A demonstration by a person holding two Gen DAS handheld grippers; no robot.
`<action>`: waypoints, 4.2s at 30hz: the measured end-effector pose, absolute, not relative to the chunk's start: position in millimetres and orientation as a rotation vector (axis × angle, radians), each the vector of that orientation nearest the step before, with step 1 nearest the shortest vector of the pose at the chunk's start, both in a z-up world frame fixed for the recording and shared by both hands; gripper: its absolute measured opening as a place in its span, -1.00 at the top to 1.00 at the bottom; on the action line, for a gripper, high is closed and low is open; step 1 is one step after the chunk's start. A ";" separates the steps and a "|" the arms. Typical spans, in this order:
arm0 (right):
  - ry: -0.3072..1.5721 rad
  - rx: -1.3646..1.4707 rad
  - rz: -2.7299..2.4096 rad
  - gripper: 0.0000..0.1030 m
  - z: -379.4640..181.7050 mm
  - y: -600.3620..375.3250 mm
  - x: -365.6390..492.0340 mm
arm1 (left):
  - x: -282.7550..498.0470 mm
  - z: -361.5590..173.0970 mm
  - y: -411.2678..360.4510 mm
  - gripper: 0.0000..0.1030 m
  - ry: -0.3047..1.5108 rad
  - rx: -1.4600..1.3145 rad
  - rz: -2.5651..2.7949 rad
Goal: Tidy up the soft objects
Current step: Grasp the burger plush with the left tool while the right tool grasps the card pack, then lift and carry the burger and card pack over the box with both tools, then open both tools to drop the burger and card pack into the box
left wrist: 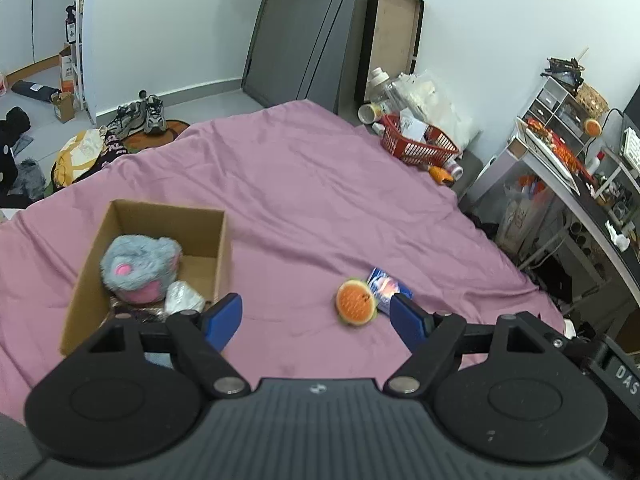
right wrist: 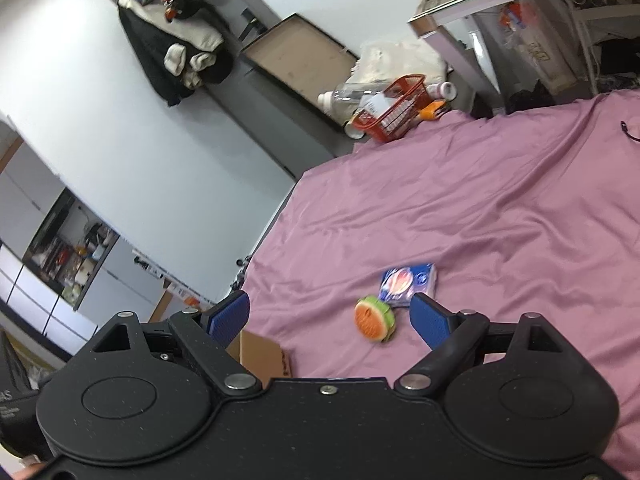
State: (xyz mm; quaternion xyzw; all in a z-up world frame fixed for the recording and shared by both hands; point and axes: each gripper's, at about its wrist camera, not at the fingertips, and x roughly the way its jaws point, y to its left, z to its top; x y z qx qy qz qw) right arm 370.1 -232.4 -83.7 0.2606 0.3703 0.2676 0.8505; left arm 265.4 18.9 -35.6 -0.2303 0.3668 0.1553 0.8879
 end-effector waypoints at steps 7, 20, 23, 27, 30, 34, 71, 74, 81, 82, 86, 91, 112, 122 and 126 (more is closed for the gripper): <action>0.844 0.561 0.540 -0.68 -100.3 -233.9 399.8 | 301.4 -48.7 14.5 -0.55 0.785 -0.518 0.286; 0.968 0.588 0.492 -0.48 -146.1 -207.2 458.3 | 359.4 -98.7 16.4 -0.48 0.881 -0.631 0.293; 1.017 0.598 0.478 -0.41 -160.9 -204.0 473.0 | 374.3 -111.5 16.6 -0.48 0.904 -0.653 0.294; 1.094 0.643 0.451 -0.40 -182.4 -205.4 488.7 | 391.8 -132.9 17.5 -0.43 0.933 -0.704 0.299; 1.117 0.651 0.434 -0.40 -193.9 -204.1 500.1 | 403.0 -148.3 15.2 -0.42 0.955 -0.713 0.308; 1.144 0.687 0.438 -0.36 -209.2 -202.7 509.3 | 415.5 -171.4 16.3 -0.35 1.000 -0.756 0.330; 0.995 0.699 0.390 0.65 -191.4 -222.6 476.0 | 402.6 -164.8 2.6 0.24 0.962 -0.655 0.323; 0.970 0.698 0.392 0.65 -182.9 -226.0 464.7 | 391.1 -160.0 1.5 0.24 0.964 -0.641 0.322; 0.906 0.693 0.397 0.65 -160.7 -228.6 444.8 | 359.3 -138.1 8.8 0.24 0.923 -0.637 0.326; 0.897 0.691 0.399 0.65 -156.9 -228.3 442.5 | 355.8 -134.6 9.8 0.24 0.917 -0.634 0.325; 0.852 0.672 0.427 0.65 -139.2 -222.4 433.5 | 338.2 -117.0 18.6 0.24 0.885 -0.629 0.325; 0.797 0.659 0.488 0.65 -115.7 -209.3 421.1 | 318.1 -98.4 31.7 0.24 0.849 -0.643 0.323; 0.756 0.432 0.704 0.65 -74.3 -117.9 366.3 | 222.2 -59.1 127.0 0.23 0.722 -0.672 0.481; 0.774 0.319 0.774 0.65 -75.2 -69.9 336.4 | 204.0 -83.9 160.3 0.23 0.737 -0.737 0.494; 0.790 0.286 0.780 0.65 -81.0 -55.7 332.1 | 204.4 -101.8 166.3 0.23 0.757 -0.775 0.479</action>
